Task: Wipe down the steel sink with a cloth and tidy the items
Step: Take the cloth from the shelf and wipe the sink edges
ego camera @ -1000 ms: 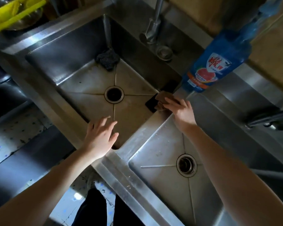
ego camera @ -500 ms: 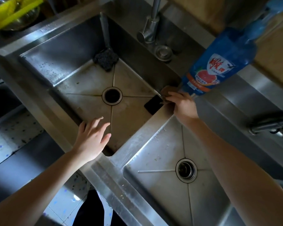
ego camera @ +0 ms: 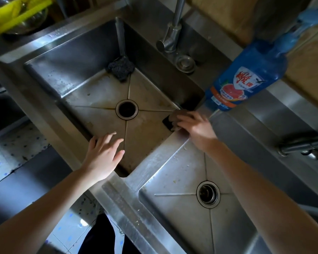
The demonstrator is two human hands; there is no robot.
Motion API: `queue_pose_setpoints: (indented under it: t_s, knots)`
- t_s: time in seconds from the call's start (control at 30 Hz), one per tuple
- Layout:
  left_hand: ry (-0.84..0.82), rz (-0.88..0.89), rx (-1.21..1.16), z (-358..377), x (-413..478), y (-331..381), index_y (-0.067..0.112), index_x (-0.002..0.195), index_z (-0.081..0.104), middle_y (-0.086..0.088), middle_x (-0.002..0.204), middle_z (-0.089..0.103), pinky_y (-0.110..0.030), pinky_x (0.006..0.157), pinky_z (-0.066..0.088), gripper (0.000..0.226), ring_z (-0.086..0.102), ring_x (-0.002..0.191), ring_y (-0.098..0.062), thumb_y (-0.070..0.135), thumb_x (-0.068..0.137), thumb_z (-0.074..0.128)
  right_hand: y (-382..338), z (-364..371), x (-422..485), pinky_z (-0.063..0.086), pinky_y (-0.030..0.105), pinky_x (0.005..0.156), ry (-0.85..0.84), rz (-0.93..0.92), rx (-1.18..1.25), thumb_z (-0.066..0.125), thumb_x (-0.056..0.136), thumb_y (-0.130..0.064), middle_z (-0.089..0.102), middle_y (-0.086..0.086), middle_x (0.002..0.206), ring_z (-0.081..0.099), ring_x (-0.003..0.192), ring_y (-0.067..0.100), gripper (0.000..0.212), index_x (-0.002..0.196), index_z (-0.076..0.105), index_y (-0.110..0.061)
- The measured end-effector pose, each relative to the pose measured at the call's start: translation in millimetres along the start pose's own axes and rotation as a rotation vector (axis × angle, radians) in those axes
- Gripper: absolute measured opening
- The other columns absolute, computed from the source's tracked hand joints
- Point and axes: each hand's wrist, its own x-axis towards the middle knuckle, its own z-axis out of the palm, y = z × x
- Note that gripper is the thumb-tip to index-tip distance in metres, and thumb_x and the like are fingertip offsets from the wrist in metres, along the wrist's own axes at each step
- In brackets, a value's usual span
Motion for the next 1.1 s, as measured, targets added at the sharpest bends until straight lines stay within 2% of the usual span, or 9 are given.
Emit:
queue_pose_setpoints:
  t_s: [0.17,0.33,0.43,0.57,0.67,0.8,0.9,1.0,1.1]
  knots:
    - [-0.008,0.015,0.026,4.9,-3.4,-7.2,0.015,0.12,0.058,-0.011,0.131,0.051,-0.05,0.101,0.033,0.058,0.049,0.12,-0.03,0.047,0.085,0.026,53.8,5.1,11.9,0.045,0.052,0.097,0.056,0.418,0.084,0.057,0.071,0.021,0.064,0.011,0.124,0.054,0.113,0.04,0.047,0.106,0.071,-0.006]
    - [-0.002,0.023,0.026,11.1,-6.5,-13.6,0.015,0.122,0.057,-0.012,0.132,0.051,-0.053,0.102,0.032,0.038,0.048,0.122,-0.031,0.035,0.091,0.049,42.8,6.3,20.3,0.046,0.042,0.097,0.068,0.586,0.182,0.046,0.073,0.019,0.063,0.007,0.125,0.053,0.115,0.035,0.053,0.11,0.07,-0.01]
    - [-0.002,0.038,0.024,12.8,-7.8,-14.8,0.015,0.123,0.056,-0.011,0.133,0.05,-0.053,0.103,0.033,0.038,0.046,0.123,-0.03,0.034,0.09,0.054,16.6,2.6,11.8,0.047,0.039,0.092,0.04,0.584,0.19,0.045,0.076,0.015,0.061,0.001,0.128,0.051,0.116,0.03,0.053,0.113,0.069,-0.015]
    - [0.016,0.056,0.031,12.6,-11.4,-14.0,0.015,0.121,0.056,-0.011,0.13,0.052,-0.054,0.101,0.034,0.037,0.048,0.121,-0.031,0.034,0.089,0.055,-43.9,0.7,-9.3,0.052,0.043,0.091,0.043,0.511,0.219,0.049,0.077,0.013,0.063,0.004,0.126,0.054,0.115,0.029,0.047,0.11,0.07,-0.015]
    - [0.042,0.068,0.03,13.9,-15.9,-13.1,0.012,0.119,0.059,-0.014,0.127,0.055,-0.055,0.098,0.036,0.036,0.052,0.118,-0.032,0.031,0.089,0.056,-96.5,-0.4,-25.7,0.056,0.043,0.082,0.036,0.441,0.272,0.04,0.082,-0.007,0.066,0.004,0.121,0.059,0.111,0.029,0.041,0.105,0.072,-0.016]
    - [0.003,0.047,0.0,18.5,-22.4,-12.0,0.017,0.126,0.053,-0.009,0.139,0.045,-0.05,0.105,0.026,0.039,0.042,0.128,-0.027,0.035,0.091,0.052,-150.7,6.9,-45.6,0.06,0.042,0.067,0.029,0.358,0.286,0.068,0.069,0.008,0.07,-0.004,0.113,0.065,0.101,0.027,0.041,0.099,0.074,-0.021]
    - [0.001,0.054,0.01,21.6,-27.5,-12.8,0.02,0.128,0.048,-0.006,0.143,0.04,-0.045,0.106,0.024,0.04,0.036,0.132,-0.024,0.038,0.093,0.046,-161.5,10.5,-53.9,0.06,0.035,0.064,0.061,0.281,0.298,0.075,0.065,0.006,0.071,-0.009,0.11,0.067,0.096,0.024,0.042,0.095,0.076,-0.023]
    - [0.019,0.06,0.007,20.7,-34.8,-13.3,0.019,0.128,0.049,-0.007,0.14,0.043,-0.047,0.105,0.026,0.04,0.039,0.13,-0.024,0.037,0.092,0.046,-147.7,11.0,-53.1,0.06,0.039,0.068,0.05,0.272,0.285,0.071,0.068,0.011,0.069,-0.007,0.115,0.064,0.106,0.024,0.046,0.099,0.074,-0.023]
    - [0.034,0.086,0.004,16.5,-40.8,-16.2,0.018,0.126,0.051,-0.007,0.133,0.05,-0.047,0.101,0.03,0.038,0.046,0.123,-0.026,0.034,0.092,0.049,-122.8,9.4,-41.0,0.055,0.043,0.087,0.041,0.437,0.326,0.06,0.077,0.012,0.065,-0.002,0.124,0.057,0.115,0.025,0.044,0.105,0.072,-0.02]
